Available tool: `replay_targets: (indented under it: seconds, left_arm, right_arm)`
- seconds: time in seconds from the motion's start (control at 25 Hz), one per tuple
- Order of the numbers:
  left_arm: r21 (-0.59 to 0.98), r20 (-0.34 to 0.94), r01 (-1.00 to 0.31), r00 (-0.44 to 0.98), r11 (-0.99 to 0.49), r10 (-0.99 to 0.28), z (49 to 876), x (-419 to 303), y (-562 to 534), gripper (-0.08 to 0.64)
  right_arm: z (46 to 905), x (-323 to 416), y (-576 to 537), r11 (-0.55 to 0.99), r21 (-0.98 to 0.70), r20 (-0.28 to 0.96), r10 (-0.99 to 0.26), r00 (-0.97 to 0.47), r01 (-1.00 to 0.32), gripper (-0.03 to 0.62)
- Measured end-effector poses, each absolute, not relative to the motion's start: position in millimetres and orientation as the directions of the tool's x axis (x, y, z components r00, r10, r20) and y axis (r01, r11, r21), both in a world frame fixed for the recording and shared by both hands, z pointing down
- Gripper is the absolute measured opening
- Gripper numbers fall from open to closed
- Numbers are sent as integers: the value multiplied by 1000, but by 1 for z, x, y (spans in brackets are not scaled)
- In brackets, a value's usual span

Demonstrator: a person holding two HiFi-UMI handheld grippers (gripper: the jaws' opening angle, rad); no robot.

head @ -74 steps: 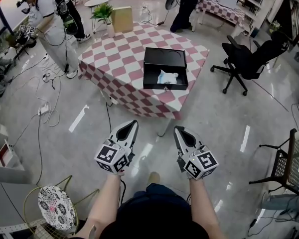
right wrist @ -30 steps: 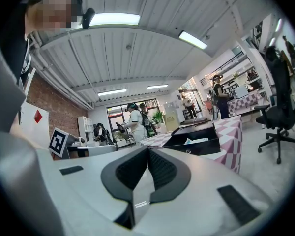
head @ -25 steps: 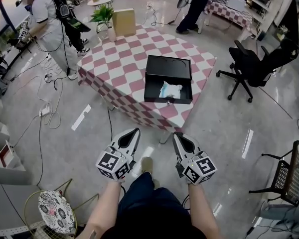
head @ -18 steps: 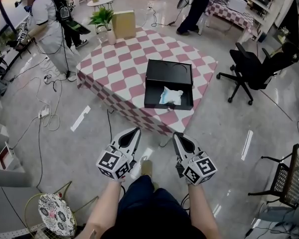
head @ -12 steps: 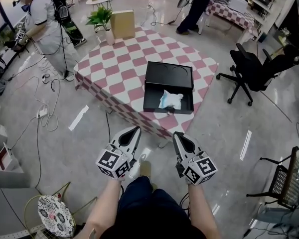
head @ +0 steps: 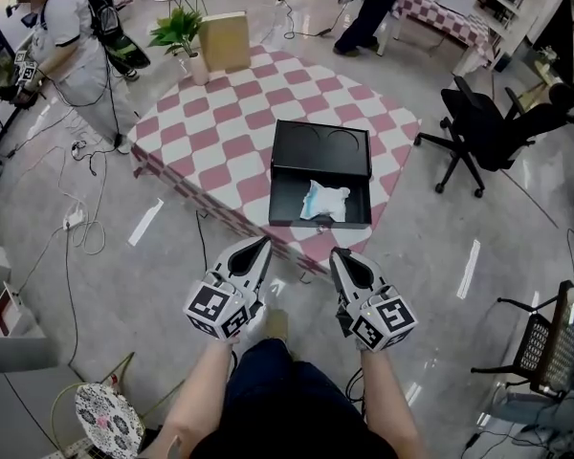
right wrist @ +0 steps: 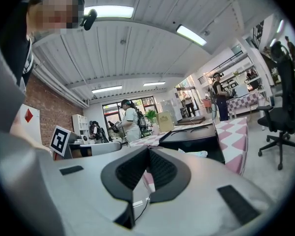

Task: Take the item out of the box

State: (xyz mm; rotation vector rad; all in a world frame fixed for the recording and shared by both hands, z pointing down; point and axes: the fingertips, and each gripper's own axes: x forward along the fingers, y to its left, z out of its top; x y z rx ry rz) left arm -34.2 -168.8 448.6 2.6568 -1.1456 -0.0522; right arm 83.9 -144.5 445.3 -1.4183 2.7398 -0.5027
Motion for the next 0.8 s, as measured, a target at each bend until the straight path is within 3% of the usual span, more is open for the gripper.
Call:
replay_targets:
  seconds: [0.8]
  left_arm:
    - [236, 70, -645, 758, -727, -649, 462, -17, -229, 2]
  right_arm:
    - [465, 80, -211, 499, -262, 201, -809, -553, -826, 6]
